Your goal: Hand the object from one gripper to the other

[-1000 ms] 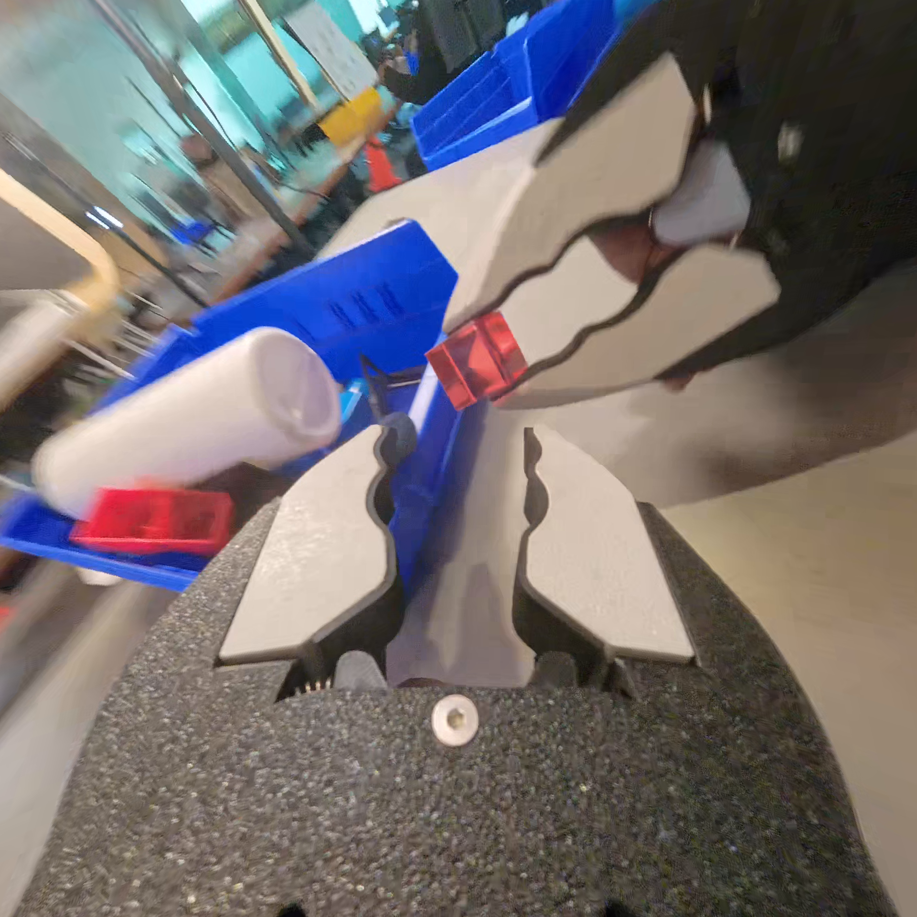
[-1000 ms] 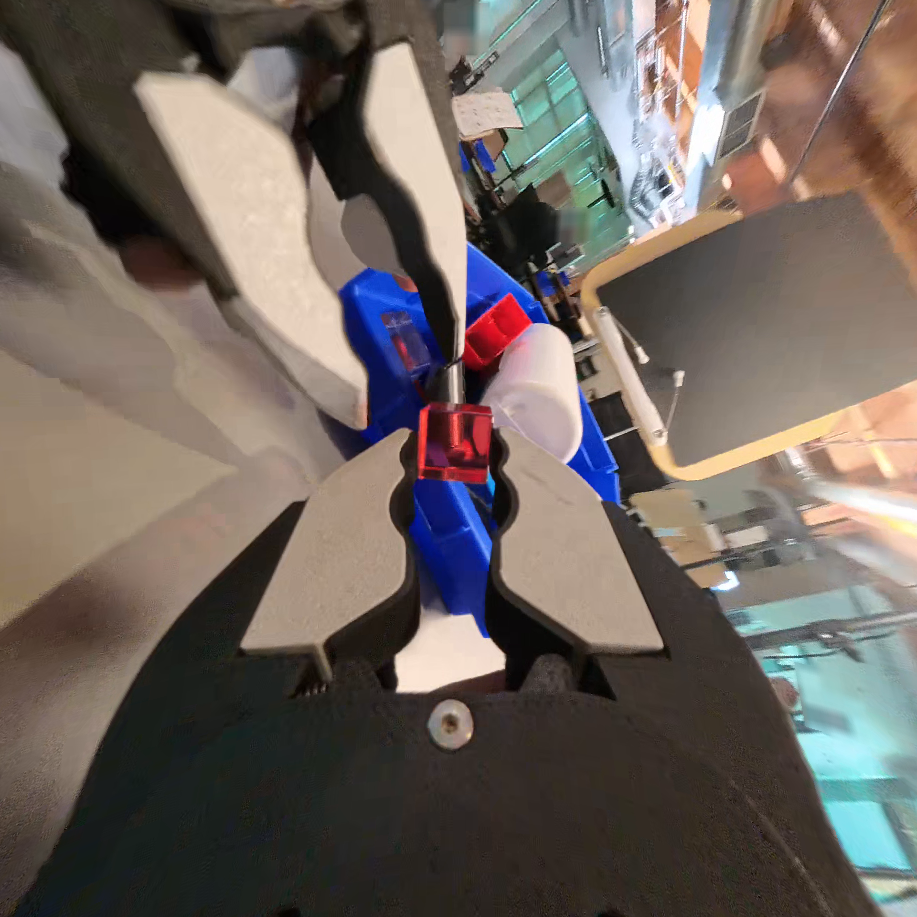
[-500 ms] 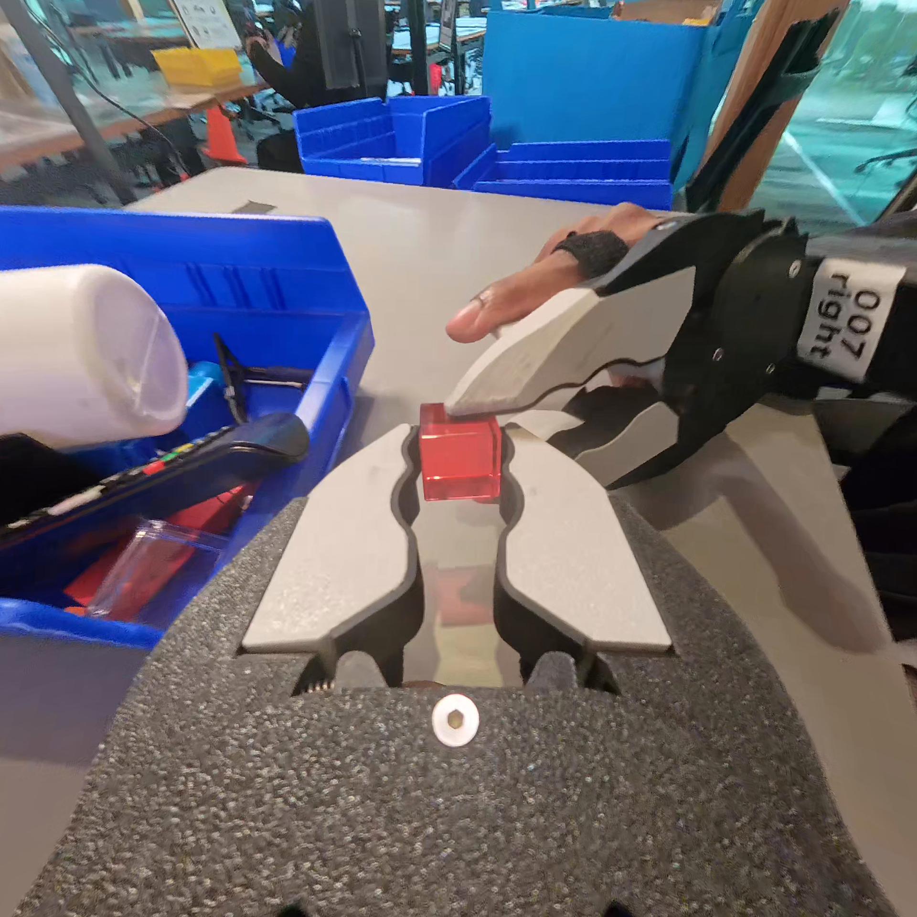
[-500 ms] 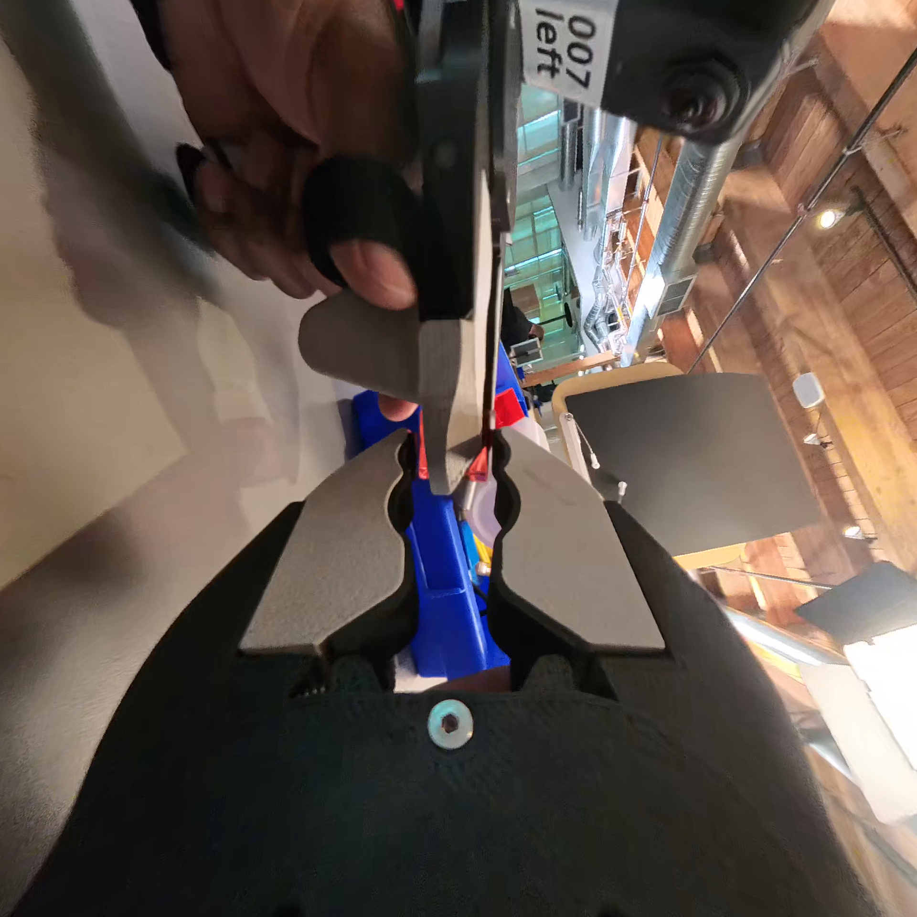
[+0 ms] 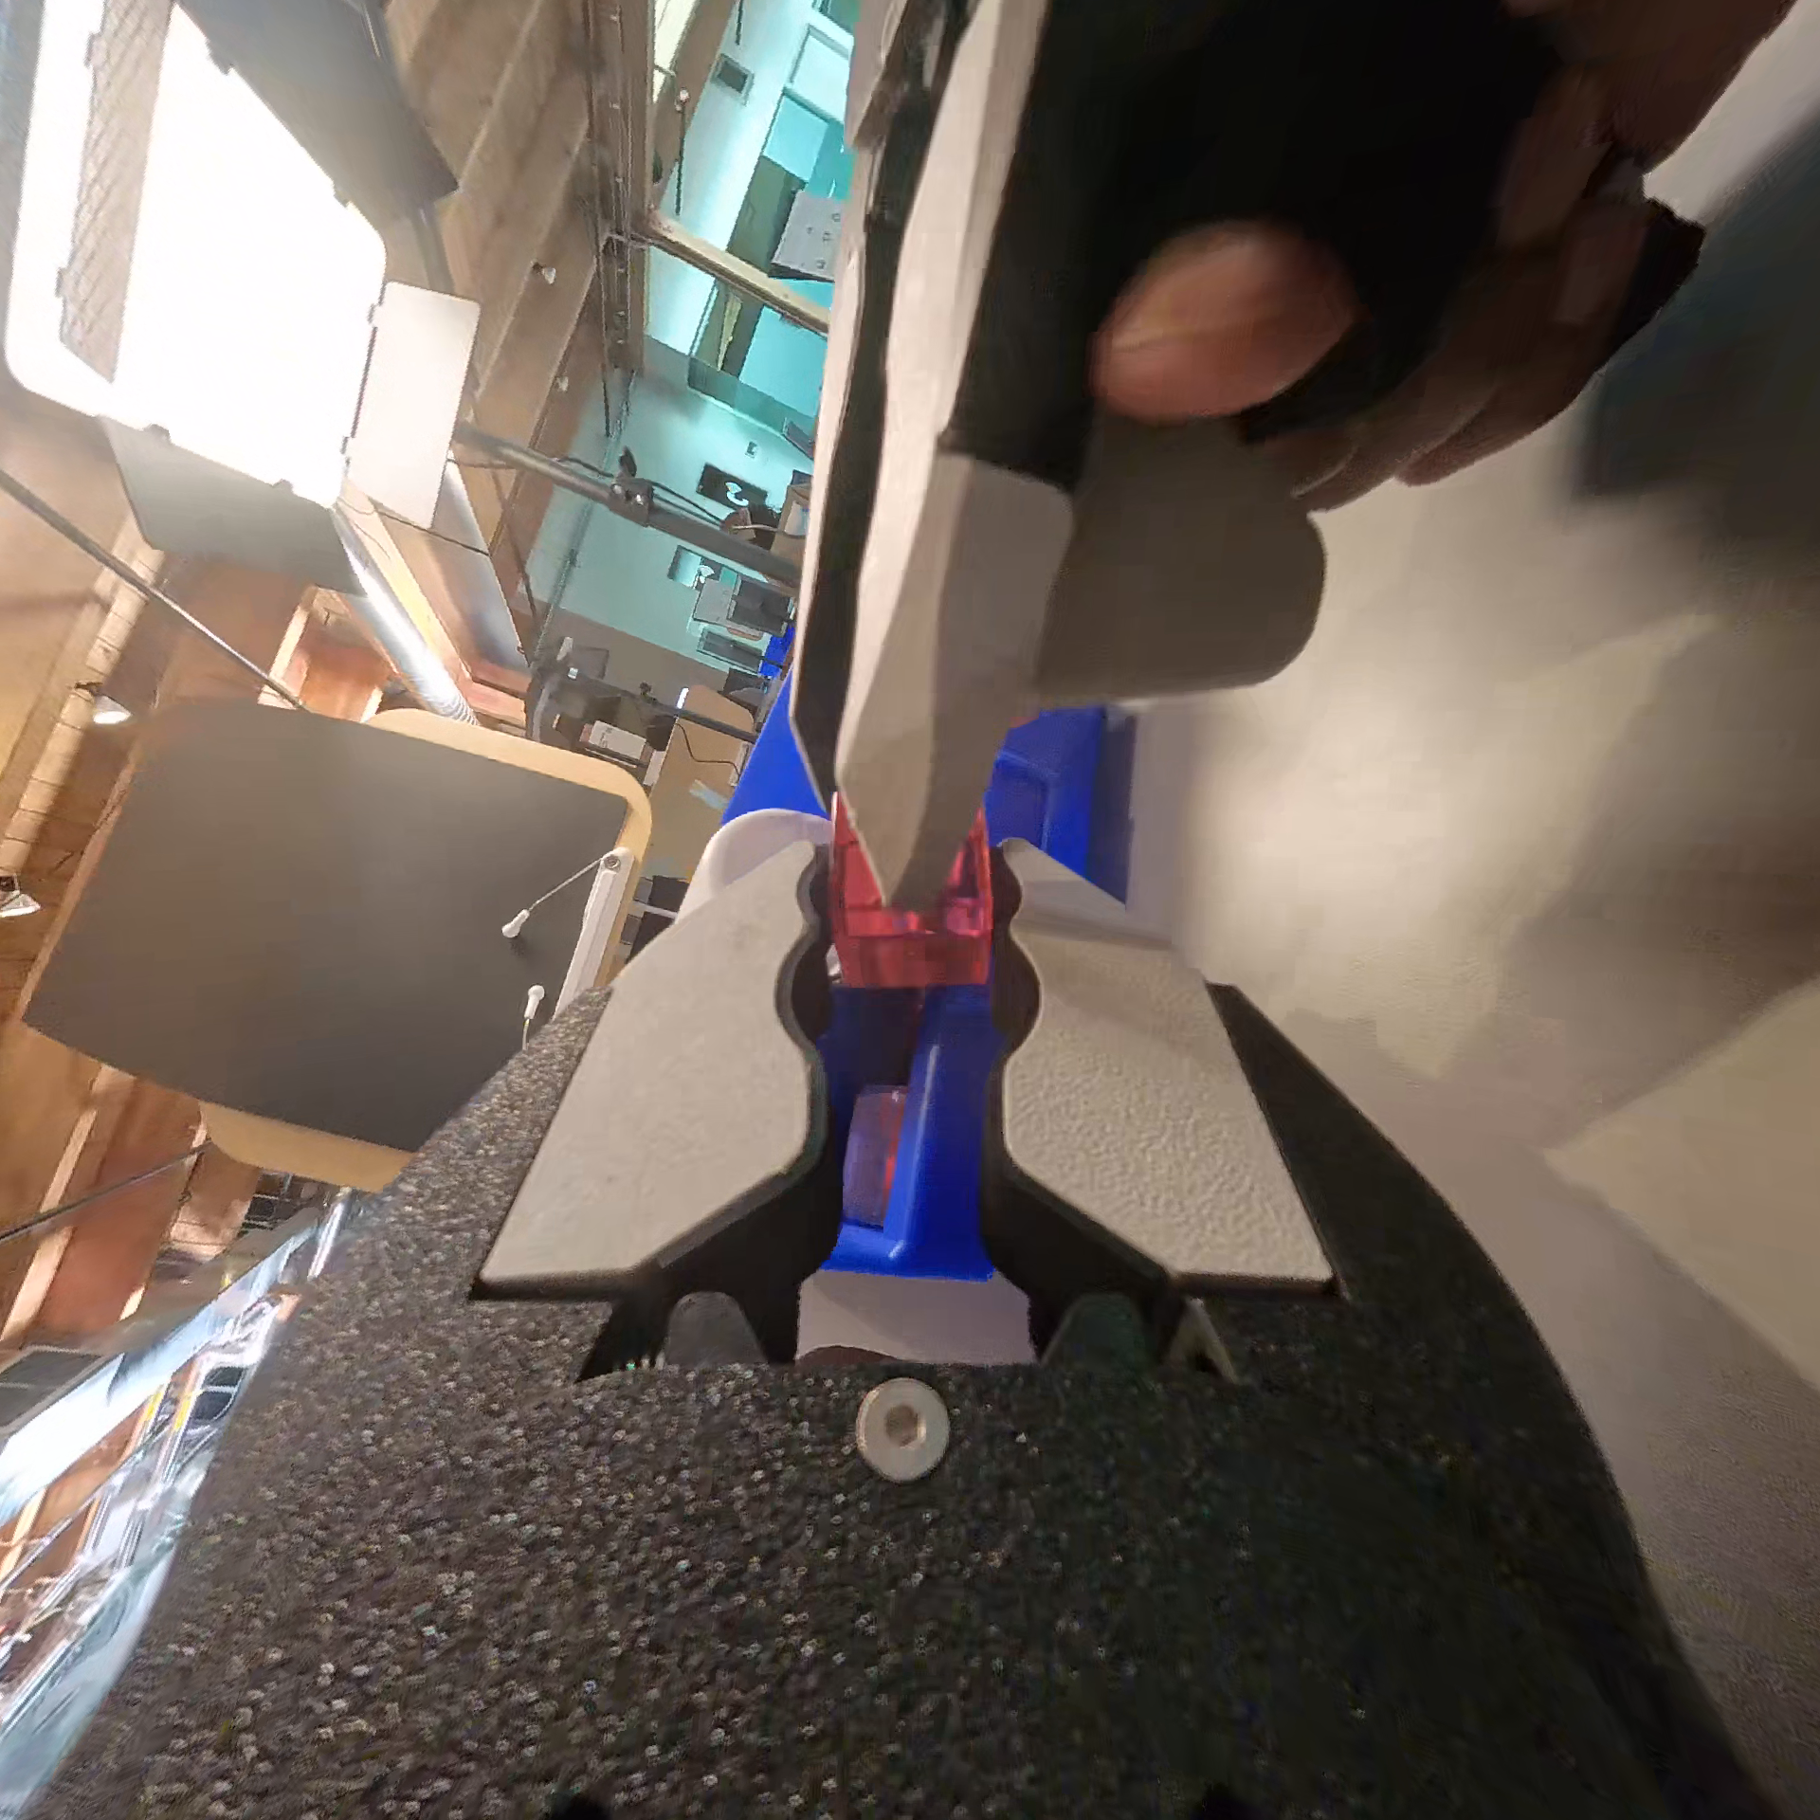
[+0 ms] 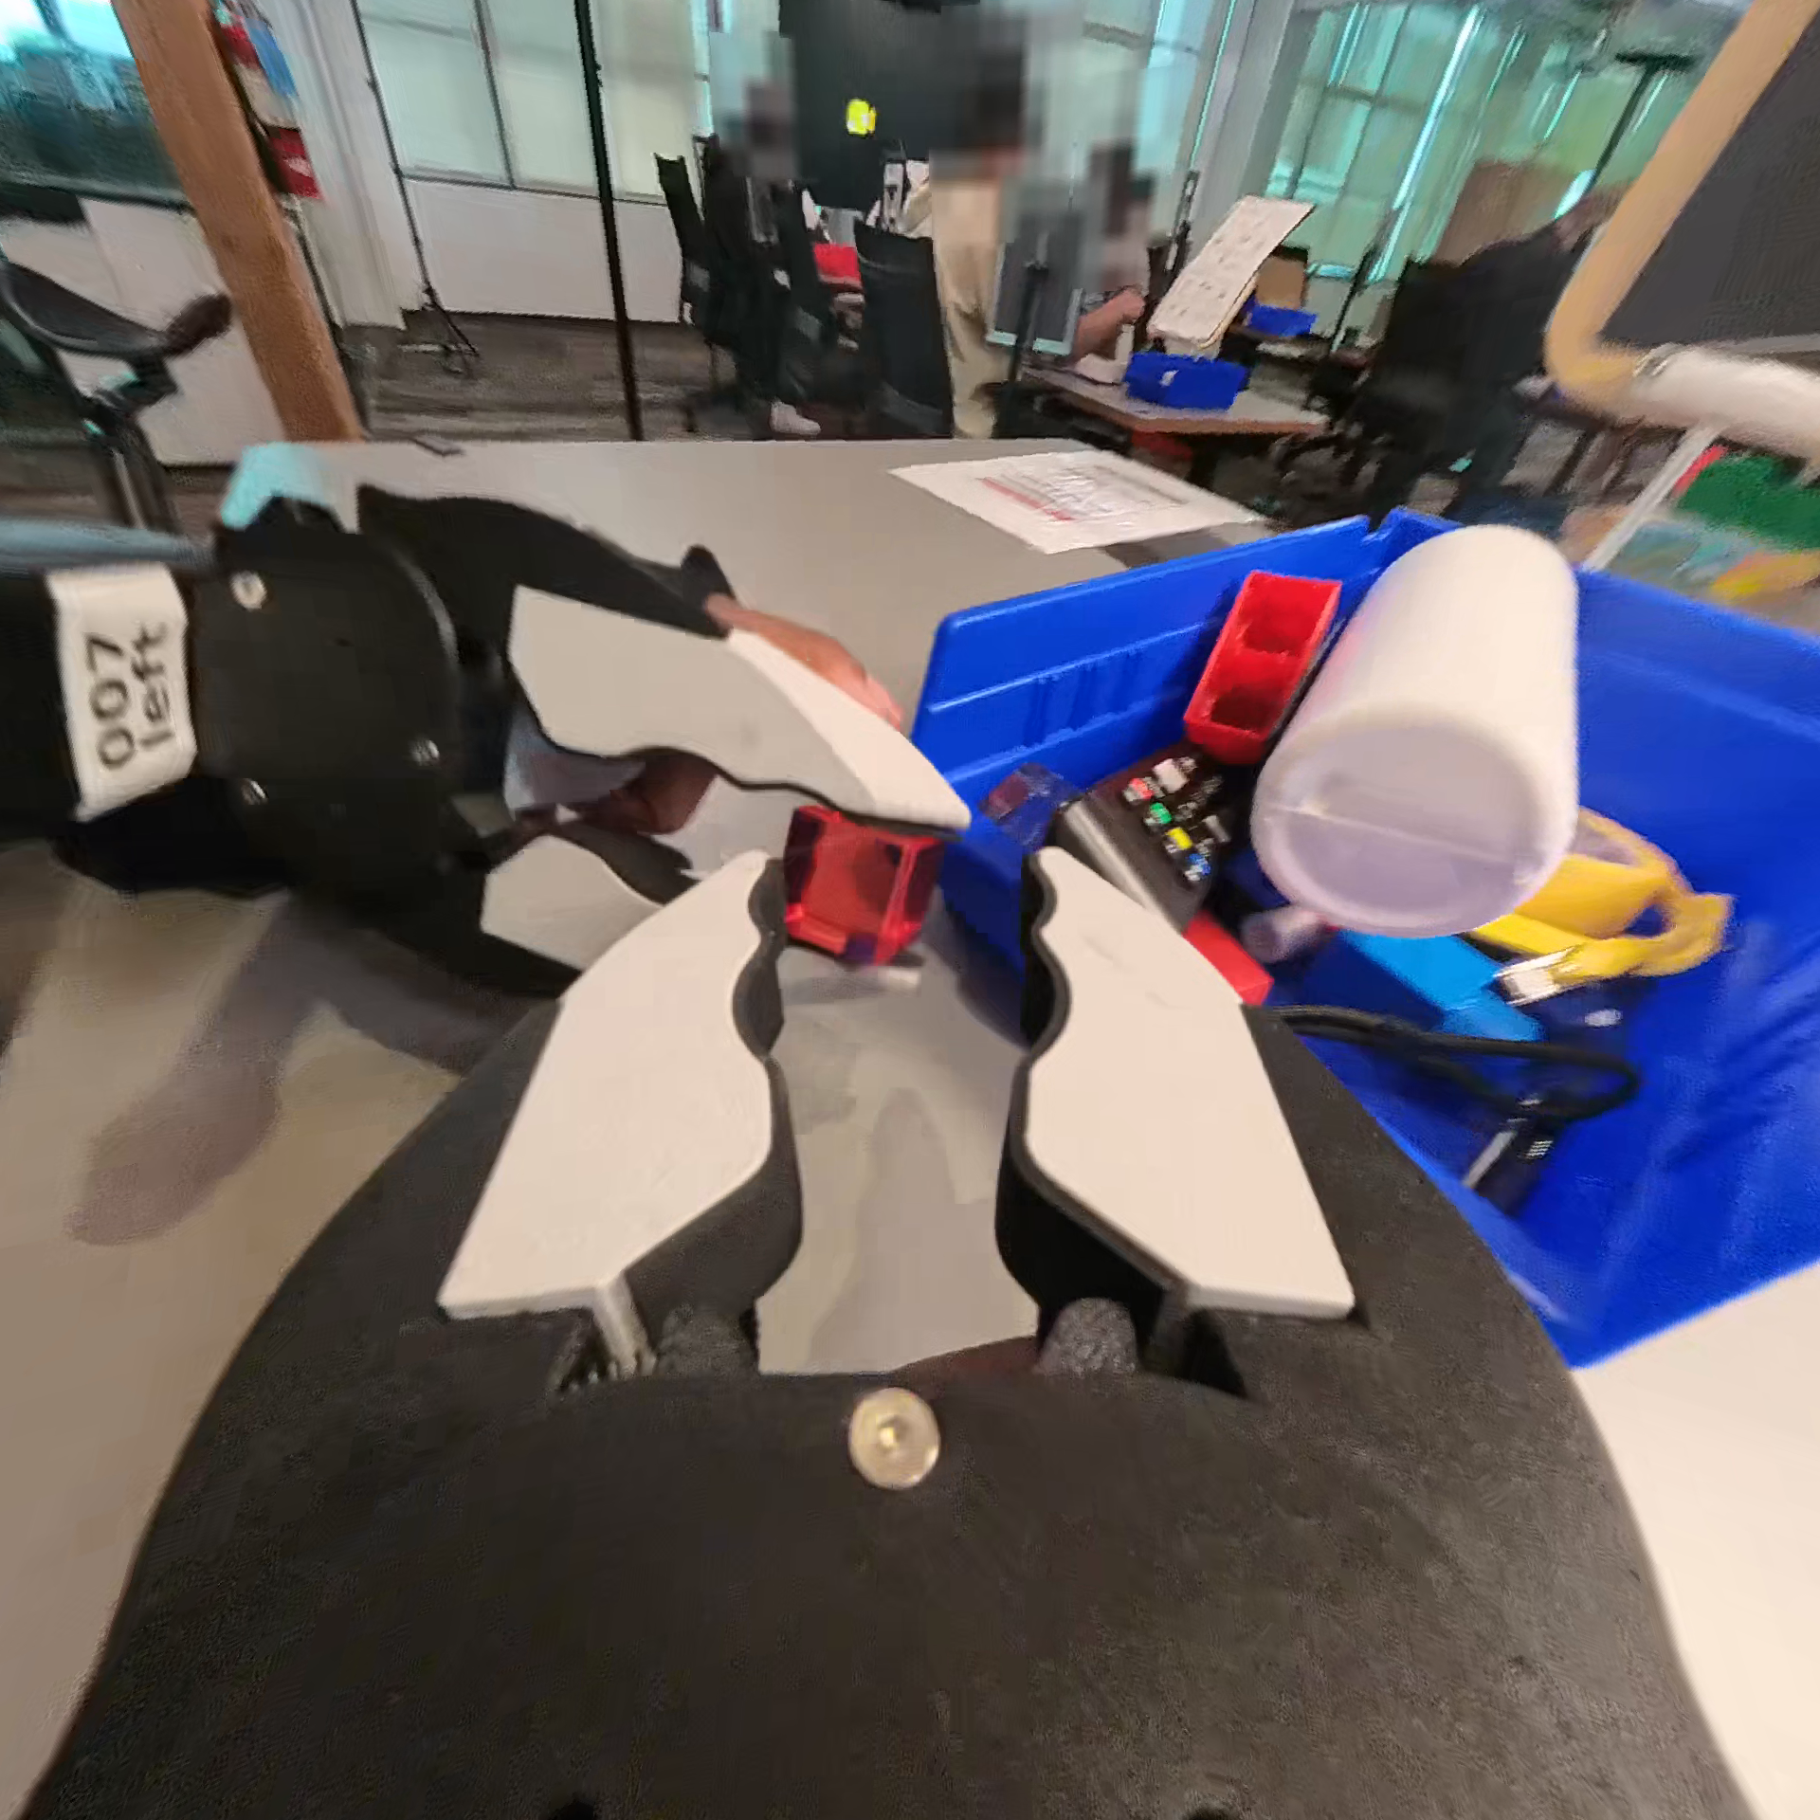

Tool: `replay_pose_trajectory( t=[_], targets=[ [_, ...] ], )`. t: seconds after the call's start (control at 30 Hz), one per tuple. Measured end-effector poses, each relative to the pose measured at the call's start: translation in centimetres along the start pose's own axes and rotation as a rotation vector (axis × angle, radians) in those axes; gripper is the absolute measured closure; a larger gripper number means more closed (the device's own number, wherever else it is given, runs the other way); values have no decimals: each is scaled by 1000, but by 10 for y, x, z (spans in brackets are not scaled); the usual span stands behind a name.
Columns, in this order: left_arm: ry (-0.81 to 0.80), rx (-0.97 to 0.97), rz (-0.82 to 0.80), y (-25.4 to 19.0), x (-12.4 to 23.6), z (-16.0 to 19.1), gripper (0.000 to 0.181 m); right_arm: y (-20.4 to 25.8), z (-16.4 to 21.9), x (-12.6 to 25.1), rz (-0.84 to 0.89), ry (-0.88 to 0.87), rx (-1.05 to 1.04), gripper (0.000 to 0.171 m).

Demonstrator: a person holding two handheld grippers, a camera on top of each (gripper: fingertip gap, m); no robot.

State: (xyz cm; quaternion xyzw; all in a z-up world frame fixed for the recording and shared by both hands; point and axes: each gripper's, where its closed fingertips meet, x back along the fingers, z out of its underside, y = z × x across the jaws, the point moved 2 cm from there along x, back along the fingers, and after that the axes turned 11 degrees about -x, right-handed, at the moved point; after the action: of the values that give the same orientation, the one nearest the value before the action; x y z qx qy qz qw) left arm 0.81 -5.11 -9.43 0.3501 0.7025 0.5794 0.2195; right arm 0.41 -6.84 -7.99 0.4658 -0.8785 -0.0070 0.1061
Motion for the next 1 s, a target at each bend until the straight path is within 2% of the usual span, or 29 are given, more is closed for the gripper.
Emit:
replay_pose_trajectory(
  t=[0.23, 0.43, 0.53, 0.57, 0.63, 0.77, 0.9, 1.0],
  targets=[
    [1, 38, 20, -3, -1, 0, 153, 8, 10, -7, 14, 66, 48, 136],
    [-20, 26, 14, -3, 0, -4, 153, 6, 13, -6, -54, 93, -92, 129],
    [-14, 15, 17, -4, -1, -3, 153, 9, 16, -7, -94, 121, -144, 135],
    [-9, 20, 19, -5, -2, -2, 153, 9, 17, -7, -90, 122, -132, 141],
    [-9, 59, 60, -8, -4, 1, 150, 7, 17, -7, -37, 121, -42, 142],
    [12, 323, 213, -11, -5, 15, 140, -5, 15, -2, 146, 102, 280, 143],
    [-26, 734, 419, -10, -2, 20, 135, -19, 14, 3, 334, 122, 577, 143],
    [-104, 1005, 539, -4, 3, 14, 133, -21, 19, 2, 394, 160, 736, 143]
  ],
)
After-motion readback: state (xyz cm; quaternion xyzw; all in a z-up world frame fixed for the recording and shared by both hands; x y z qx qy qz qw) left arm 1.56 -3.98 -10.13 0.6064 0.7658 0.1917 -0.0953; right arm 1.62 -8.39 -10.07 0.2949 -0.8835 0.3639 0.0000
